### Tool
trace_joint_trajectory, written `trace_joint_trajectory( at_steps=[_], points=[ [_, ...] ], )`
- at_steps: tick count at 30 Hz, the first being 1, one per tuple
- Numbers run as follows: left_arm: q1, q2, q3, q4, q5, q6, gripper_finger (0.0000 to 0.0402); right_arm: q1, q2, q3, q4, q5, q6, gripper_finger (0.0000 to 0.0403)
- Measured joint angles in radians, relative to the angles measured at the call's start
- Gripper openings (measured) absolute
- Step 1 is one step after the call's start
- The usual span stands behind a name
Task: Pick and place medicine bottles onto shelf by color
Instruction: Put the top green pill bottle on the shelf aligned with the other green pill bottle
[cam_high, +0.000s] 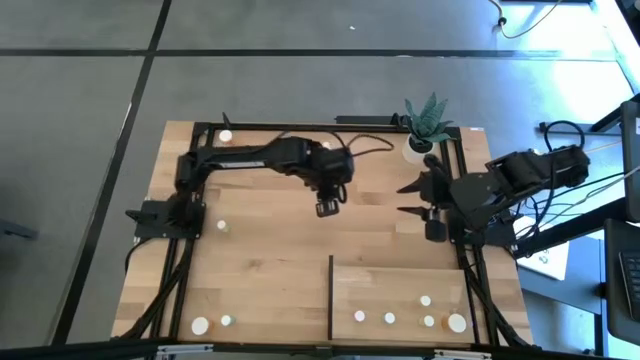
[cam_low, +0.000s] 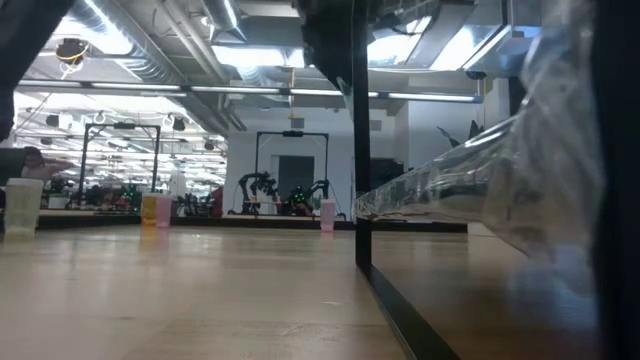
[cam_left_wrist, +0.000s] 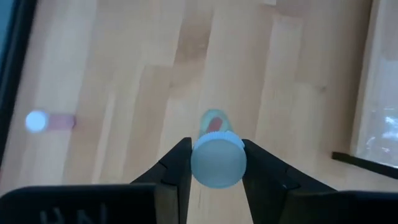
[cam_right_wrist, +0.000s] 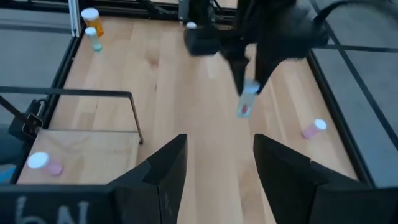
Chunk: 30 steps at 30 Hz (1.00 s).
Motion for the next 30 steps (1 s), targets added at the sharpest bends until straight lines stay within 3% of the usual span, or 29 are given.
trace_joint_trajectory(
  at_steps=[10,30],
  points=[
    [-0.020,0.157,0.076,0.012,0.001,0.073,0.0103,0.000,0.002,0.029,-0.165,0.022,-0.052,0.0187],
    [-0.028,0.264,0.073,0.054,0.005,0.098,0.0103,0.000,0.003,-0.028,-0.242,-0.047,-0.050,0.0187]
  ],
)
